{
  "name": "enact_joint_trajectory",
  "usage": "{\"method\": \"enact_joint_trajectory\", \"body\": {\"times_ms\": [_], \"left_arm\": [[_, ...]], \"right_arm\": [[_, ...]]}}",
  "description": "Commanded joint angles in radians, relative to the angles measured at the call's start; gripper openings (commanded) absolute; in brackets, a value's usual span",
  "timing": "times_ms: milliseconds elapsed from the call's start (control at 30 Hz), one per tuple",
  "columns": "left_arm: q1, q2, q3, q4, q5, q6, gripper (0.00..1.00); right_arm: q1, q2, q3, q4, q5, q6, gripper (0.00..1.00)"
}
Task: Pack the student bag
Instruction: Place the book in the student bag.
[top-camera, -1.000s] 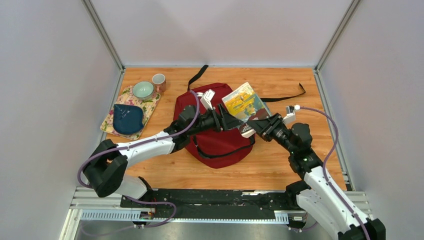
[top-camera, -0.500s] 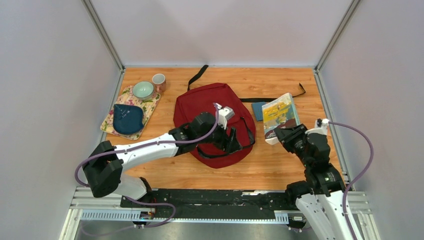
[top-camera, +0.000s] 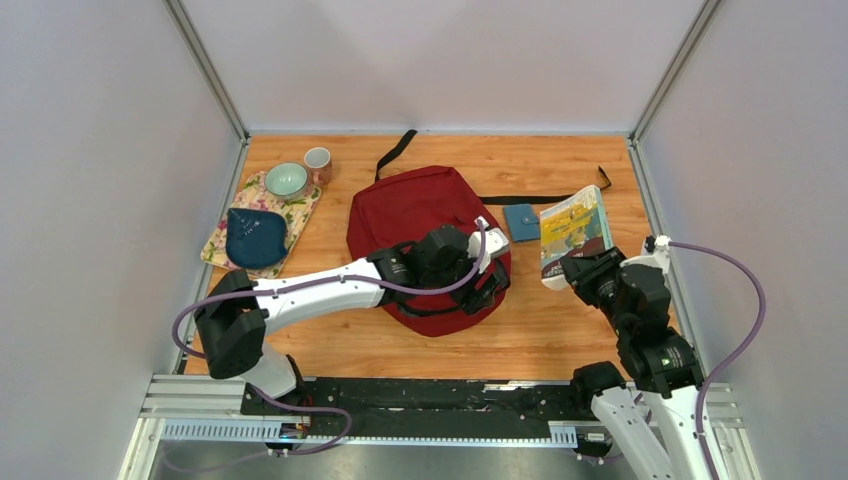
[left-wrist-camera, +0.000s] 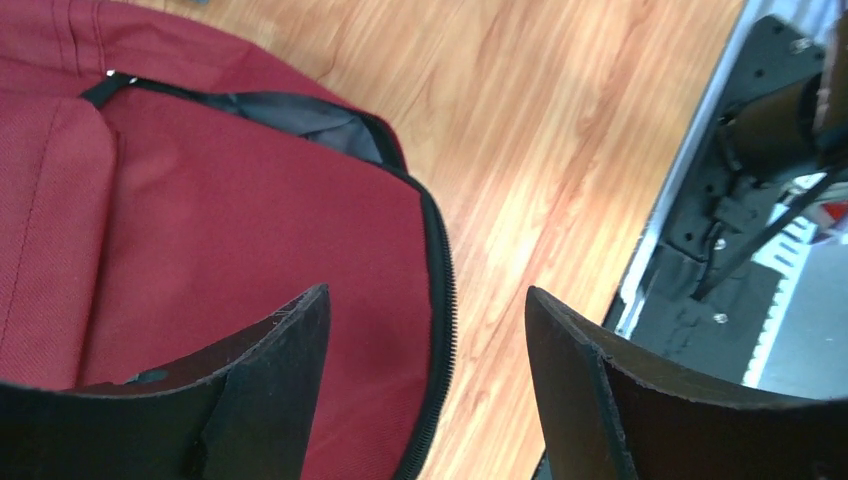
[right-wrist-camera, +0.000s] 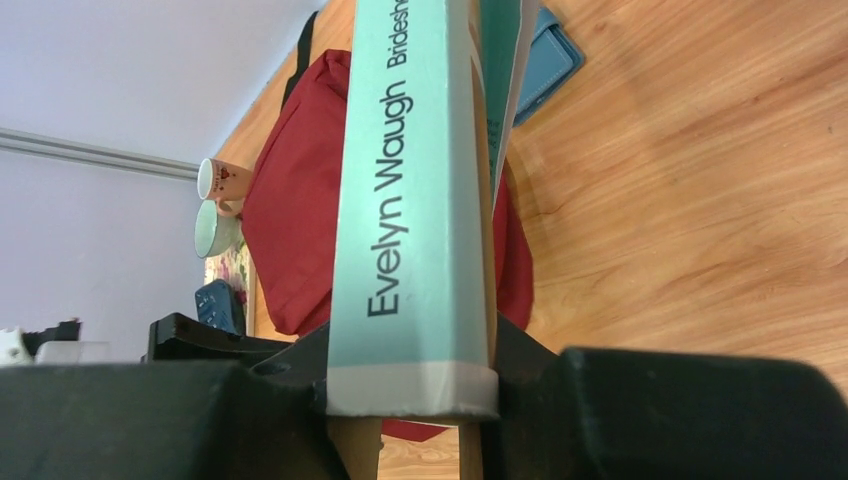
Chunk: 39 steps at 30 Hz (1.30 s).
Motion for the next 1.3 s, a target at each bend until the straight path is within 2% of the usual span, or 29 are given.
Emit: {"method": "enact_joint_trajectory", "body": {"times_ms": [0, 167, 267, 367, 500, 600, 733, 867, 1100, 1267], "left_arm": [[-0.006, 0.035, 0.056, -0.074, -0.05, 0.072, 0.75], [-0.006, 0.07, 0.077, -0.086, -0.049, 0.069, 0.69], [-0.006, 0.086, 0.086, -0.088, -0.052, 0.067, 0.61], [-0.006, 0.1, 0.1, -0.103, -0.064, 0.064, 0.45], [-0.006, 0.093, 0.099, -0.094, -0.091, 0.047, 0.12], [-0.006, 0.086, 0.099, -0.092, -0.117, 0.04, 0.0], [-0.006, 0.064, 0.097, -0.088, -0.142, 0.038, 0.0], [0.003, 0.031, 0.092, -0.079, -0.242, -0.006, 0.0], [0.111, -0.123, 0.036, 0.021, -0.226, -0.131, 0.0], [0.14, -0.221, 0.004, 0.067, -0.28, -0.129, 0.0]], "right_arm": [[0.0, -0.003, 0.027, 0.12, -0.017, -0.017, 0.0], [0.001, -0.002, 0.018, 0.12, -0.031, -0.023, 0.0], [0.001, 0.003, 0.013, 0.118, -0.038, -0.023, 0.0], [0.001, 0.006, 0.012, 0.119, -0.046, -0.028, 0.0], [0.001, 0.012, 0.012, 0.118, -0.06, -0.032, 0.0], [0.001, 0.013, 0.009, 0.112, -0.069, -0.037, 0.0], [0.0, 0.015, 0.01, 0.098, -0.08, -0.043, 0.0], [0.001, 0.015, 0.021, 0.077, -0.1, -0.049, 0.0], [0.001, 0.021, 0.044, 0.032, -0.176, -0.064, 0.0], [0.003, 0.017, 0.119, -0.075, -0.129, -0.153, 0.0]]}}
